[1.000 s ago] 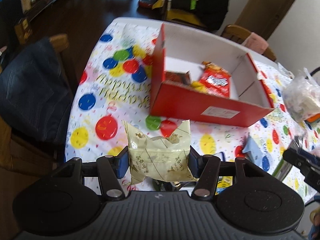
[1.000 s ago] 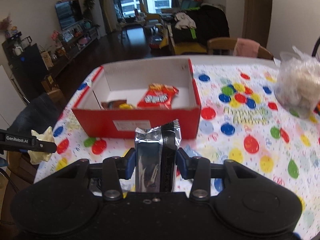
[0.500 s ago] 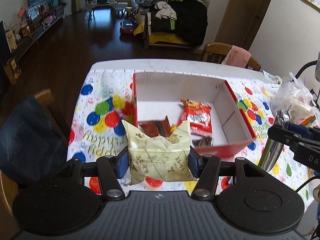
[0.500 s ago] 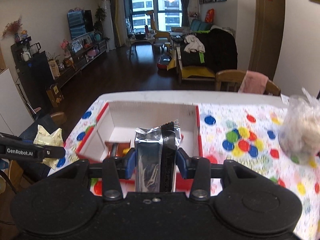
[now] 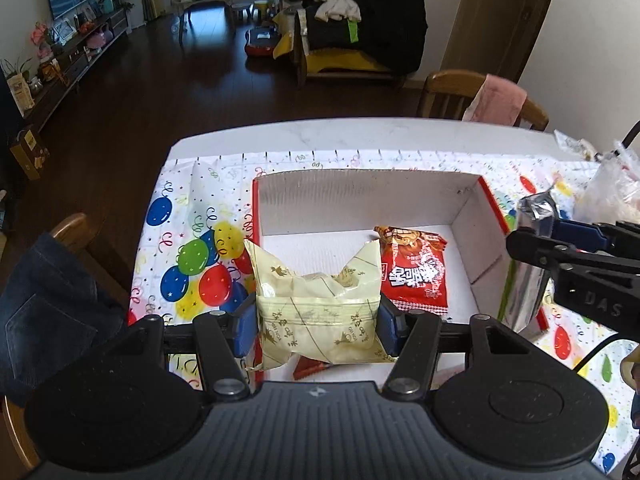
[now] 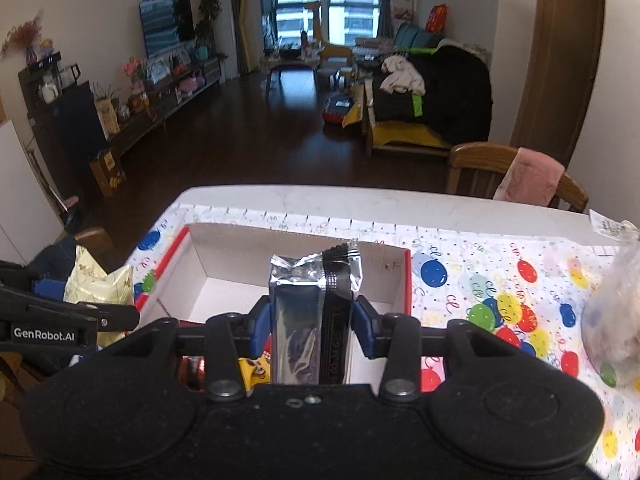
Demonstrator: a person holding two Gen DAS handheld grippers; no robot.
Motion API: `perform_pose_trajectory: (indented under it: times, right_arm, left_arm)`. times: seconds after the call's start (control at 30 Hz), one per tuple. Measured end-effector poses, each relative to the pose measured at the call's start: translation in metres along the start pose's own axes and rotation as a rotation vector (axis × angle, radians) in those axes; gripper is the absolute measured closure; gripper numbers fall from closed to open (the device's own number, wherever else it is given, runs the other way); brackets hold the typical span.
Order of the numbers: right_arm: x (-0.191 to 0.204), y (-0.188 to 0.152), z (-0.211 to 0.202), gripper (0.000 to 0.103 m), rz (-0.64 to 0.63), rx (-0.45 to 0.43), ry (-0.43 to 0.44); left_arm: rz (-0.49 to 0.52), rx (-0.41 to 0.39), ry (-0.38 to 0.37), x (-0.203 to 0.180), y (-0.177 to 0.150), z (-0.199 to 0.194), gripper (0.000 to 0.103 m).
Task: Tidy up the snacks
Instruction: 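Carry both snacks into the red box and open both tools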
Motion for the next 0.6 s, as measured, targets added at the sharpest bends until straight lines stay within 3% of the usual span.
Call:
perform_pose_trajectory:
  times: [0.6]
  right_arm:
    - [0.006, -0.007, 0.105, 0.062, -0.132, 0.195, 0.025]
  left_arm:
    - [0.007, 0.197, 0.068, -0.012, 0.021, 0.098, 0.046]
Point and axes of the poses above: each gripper's, at about its wrist camera, not at the fingertips, and z roughly the way its jaws point, x to its left, y to its top, the point moved 1 cm from there along z, roughly the way its jaws point, and after that the axes turned 4 degrees about -x, right-handed, at the moved point
